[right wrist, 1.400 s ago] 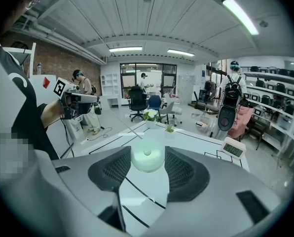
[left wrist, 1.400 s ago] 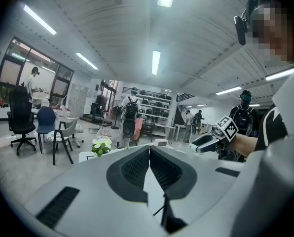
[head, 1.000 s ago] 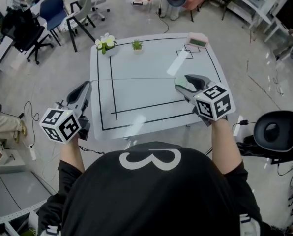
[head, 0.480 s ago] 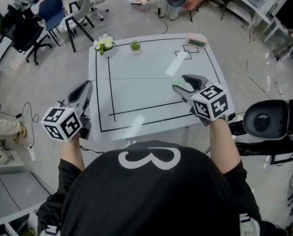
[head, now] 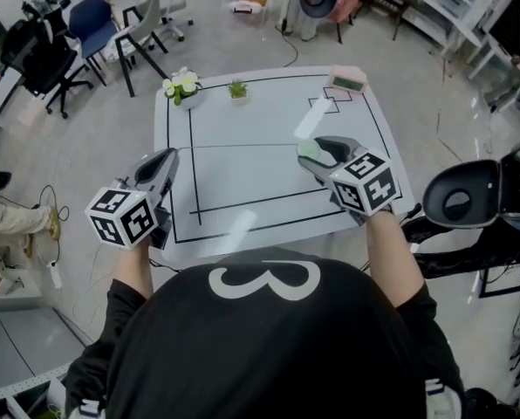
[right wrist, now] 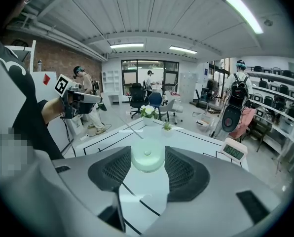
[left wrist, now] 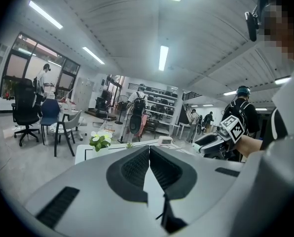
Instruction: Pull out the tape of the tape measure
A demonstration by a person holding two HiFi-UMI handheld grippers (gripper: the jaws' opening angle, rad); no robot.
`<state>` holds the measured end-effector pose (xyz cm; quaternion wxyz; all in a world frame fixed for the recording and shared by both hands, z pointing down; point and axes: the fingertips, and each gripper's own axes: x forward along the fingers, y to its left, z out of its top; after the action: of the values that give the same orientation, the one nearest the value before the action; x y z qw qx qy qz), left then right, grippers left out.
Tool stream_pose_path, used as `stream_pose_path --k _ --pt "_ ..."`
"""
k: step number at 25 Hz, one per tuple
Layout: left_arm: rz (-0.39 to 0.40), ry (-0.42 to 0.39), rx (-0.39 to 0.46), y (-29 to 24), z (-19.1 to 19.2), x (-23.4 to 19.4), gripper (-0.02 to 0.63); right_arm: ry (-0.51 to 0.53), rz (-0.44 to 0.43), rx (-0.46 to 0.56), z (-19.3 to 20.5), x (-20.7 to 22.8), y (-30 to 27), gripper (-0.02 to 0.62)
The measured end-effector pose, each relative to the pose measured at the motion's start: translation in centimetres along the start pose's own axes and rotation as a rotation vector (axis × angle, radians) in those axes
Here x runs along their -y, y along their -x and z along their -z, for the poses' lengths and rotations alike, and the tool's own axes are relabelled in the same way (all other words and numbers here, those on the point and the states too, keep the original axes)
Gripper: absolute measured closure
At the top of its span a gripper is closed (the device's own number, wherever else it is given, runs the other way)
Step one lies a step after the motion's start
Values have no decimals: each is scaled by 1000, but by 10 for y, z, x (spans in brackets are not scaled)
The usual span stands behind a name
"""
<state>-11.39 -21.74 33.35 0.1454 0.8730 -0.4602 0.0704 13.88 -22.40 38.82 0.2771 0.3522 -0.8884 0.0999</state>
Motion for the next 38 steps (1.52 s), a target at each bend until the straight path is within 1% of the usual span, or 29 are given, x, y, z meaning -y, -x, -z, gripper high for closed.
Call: stream_pose_path --k 3,7,14,17,19,24,27,33,38 --pt "-4 9 -10 -10 3 1 601 11 4 -17 4 7 -4 371" --pt "-19 25 -16 -19 9 -1 601 8 -10 -27 10 15 -11 371" --pt "-77 56 -56 -40 40 -11 601 24 -27 -73 31 27 -30 371" --pt "-97 57 -94 -54 64 -17 600 27 -22 -108 47 33 -44 371" --pt "-105 59 -138 -64 86 -21 600 30 -18 -133 61 37 -56 371" --pt "-120 115 -243 -82 138 -28 600 20 -28 -199 102 43 -85 371" --pt "-134 90 -301 -91 163 -31 600 9 -33 -239 125 44 -99 371" --pt "-129 -34 -402 -107 193 -29 600 -18 -22 -292 153 50 -116 371" --pt "-142 -61 -452 -110 208 -30 600 -55 -28 -292 161 50 -118 370"
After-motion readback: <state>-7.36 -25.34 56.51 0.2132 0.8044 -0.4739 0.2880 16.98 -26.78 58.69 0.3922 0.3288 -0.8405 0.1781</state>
